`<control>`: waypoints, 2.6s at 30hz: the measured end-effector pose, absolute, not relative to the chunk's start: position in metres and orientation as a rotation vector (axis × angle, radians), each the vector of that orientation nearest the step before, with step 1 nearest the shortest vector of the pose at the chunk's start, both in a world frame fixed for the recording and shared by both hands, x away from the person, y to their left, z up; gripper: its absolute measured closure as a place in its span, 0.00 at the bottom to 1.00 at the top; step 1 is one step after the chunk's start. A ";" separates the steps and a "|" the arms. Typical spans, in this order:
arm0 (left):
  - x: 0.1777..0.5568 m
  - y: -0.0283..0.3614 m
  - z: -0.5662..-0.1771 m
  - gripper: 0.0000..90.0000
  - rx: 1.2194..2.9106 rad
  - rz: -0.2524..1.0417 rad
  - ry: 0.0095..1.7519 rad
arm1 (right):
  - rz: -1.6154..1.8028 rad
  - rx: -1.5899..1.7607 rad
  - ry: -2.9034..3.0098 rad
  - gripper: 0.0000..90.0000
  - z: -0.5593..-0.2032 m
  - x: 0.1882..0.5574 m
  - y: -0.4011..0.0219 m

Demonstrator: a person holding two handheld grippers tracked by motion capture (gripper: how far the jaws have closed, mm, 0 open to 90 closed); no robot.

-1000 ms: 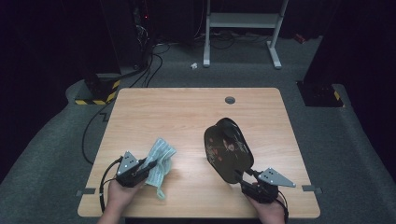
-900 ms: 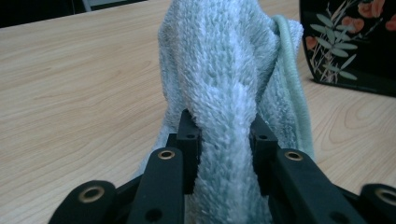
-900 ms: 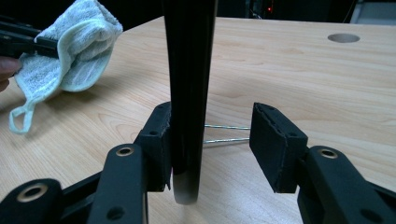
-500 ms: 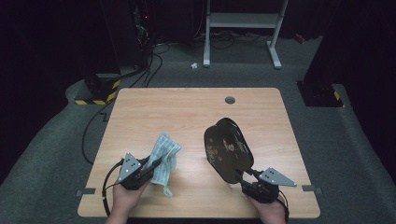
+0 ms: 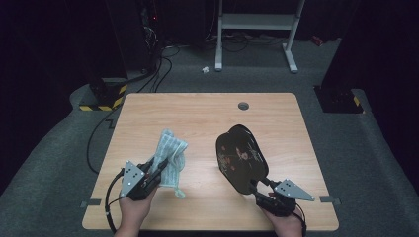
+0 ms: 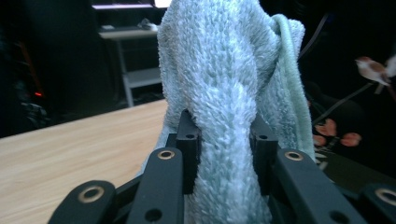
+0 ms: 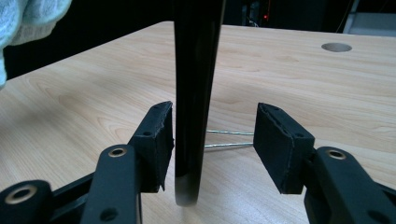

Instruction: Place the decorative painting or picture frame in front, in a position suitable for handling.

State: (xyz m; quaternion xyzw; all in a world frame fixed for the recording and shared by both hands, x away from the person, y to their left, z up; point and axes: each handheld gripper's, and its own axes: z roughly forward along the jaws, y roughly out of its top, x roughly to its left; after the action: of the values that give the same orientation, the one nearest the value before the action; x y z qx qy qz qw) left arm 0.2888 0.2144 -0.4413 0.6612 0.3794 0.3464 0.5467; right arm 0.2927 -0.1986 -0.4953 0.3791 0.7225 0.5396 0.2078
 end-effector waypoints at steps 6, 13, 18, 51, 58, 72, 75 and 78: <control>0.293 0.203 -0.439 0.80 1.579 0.763 0.878 | 1.525 1.050 1.995 0.53 -0.495 0.293 -0.201; 0.301 0.189 -0.436 0.80 1.566 0.641 0.847 | 1.543 1.037 1.975 0.51 -0.493 0.294 -0.200; 0.310 0.170 -0.433 0.80 1.588 0.603 0.809 | 1.541 1.030 1.981 0.51 -0.492 0.293 -0.196; 0.346 0.085 -0.413 0.80 1.692 0.636 0.705 | 1.560 1.030 1.994 0.86 -0.482 0.295 -0.191; 0.341 0.073 -0.408 0.80 1.734 0.612 0.643 | 1.554 1.024 2.002 0.86 -0.481 0.295 -0.189; 0.335 0.059 -0.397 0.80 1.758 0.618 0.570 | 1.549 1.013 2.011 0.86 -0.481 0.295 -0.188; 0.343 0.065 -0.398 0.80 1.762 0.640 0.606 | 1.547 1.009 2.013 0.86 -0.481 0.294 -0.188; 0.358 0.075 -0.402 0.81 1.763 0.665 0.678 | 1.548 1.009 2.013 0.86 -0.481 0.295 -0.188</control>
State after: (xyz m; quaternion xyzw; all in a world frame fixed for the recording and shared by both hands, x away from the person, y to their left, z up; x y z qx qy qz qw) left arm 0.3576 0.0752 -0.4018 0.7415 0.2852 0.2795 0.5391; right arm 0.2949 -0.1883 -0.4810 0.3615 0.7213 0.5547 0.2033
